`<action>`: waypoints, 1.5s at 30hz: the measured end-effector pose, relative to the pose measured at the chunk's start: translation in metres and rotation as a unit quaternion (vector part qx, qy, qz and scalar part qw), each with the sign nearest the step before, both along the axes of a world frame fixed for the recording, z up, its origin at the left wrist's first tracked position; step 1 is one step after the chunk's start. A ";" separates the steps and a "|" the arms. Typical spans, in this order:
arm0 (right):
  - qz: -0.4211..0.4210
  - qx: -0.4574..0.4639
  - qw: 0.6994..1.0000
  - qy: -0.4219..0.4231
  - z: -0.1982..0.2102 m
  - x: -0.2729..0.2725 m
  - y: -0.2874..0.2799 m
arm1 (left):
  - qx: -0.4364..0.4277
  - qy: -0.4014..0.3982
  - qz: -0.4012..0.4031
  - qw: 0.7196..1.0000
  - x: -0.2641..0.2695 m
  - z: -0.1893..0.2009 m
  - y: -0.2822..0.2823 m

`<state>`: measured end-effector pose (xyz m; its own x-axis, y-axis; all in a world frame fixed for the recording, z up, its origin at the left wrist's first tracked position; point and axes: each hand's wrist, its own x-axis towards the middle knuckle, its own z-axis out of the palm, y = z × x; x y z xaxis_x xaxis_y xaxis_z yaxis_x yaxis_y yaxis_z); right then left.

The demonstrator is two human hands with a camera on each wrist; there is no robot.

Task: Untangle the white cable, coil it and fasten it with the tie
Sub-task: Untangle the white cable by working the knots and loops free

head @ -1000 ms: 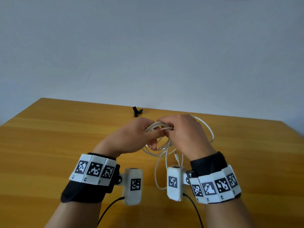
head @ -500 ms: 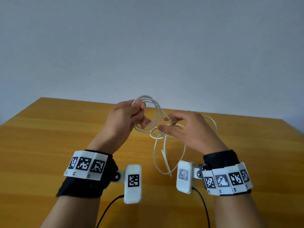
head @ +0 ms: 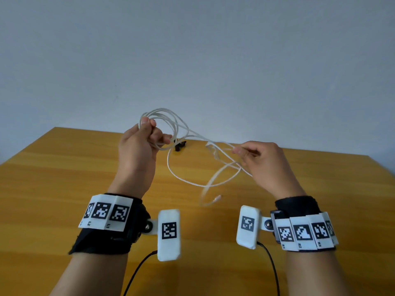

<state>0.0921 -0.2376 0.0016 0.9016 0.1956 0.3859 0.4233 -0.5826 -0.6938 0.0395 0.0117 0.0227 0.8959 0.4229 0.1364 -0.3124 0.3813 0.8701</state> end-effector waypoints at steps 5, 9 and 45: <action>-0.066 0.068 0.995 0.028 -0.005 0.003 -0.001 | -0.029 0.019 0.024 0.999 0.001 -0.003 -0.002; -0.107 0.127 0.985 0.035 -0.006 0.001 -0.002 | -0.037 0.021 0.037 0.998 0.000 -0.002 -0.007; 0.023 -0.168 0.981 0.093 -0.010 -0.007 0.018 | 0.202 0.026 -0.052 0.978 0.008 -0.014 -0.013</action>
